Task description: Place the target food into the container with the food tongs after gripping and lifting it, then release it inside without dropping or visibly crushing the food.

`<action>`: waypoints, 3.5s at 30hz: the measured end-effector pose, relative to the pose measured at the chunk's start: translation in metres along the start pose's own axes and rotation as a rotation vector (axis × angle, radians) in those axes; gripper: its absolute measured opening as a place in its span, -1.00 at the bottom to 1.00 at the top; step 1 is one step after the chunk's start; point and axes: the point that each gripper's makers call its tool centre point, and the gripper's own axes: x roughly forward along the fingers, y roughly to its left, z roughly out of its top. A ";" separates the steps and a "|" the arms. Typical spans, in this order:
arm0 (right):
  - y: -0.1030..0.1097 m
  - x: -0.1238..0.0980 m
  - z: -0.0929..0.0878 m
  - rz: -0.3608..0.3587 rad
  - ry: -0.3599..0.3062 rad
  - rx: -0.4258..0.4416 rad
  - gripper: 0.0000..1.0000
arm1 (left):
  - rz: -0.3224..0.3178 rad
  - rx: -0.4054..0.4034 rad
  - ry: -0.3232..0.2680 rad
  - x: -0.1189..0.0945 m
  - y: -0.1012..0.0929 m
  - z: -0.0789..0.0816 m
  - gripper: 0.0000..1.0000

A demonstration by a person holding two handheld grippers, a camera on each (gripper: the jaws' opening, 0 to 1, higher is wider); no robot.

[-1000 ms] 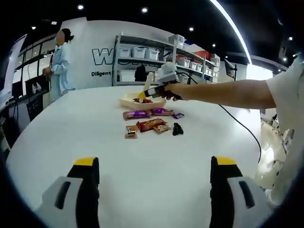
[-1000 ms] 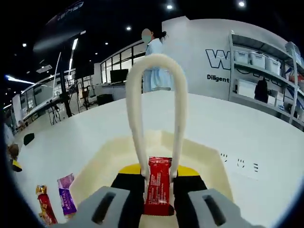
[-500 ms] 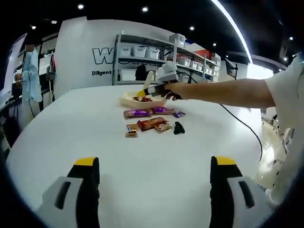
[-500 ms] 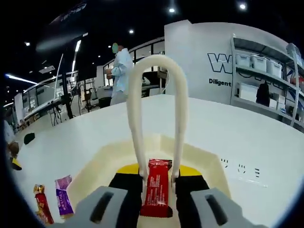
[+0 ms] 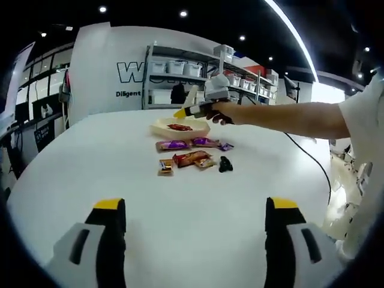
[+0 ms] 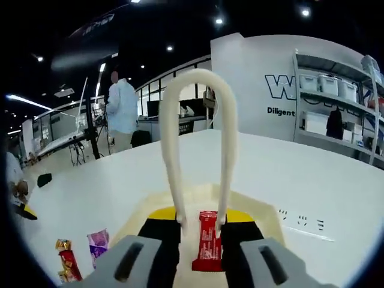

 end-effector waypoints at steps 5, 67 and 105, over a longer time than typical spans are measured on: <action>0.009 -0.014 0.005 0.014 -0.011 -0.033 -0.63 | -0.019 -0.006 -0.018 0.000 -0.008 0.004 0.90; 0.193 -0.152 -0.095 0.326 0.097 -0.074 -0.67 | -0.106 0.006 -0.067 -0.034 -0.067 0.007 0.85; 0.110 -0.208 -0.105 0.162 0.096 -0.047 -0.63 | -0.138 0.067 -0.043 -0.026 -0.085 0.009 0.82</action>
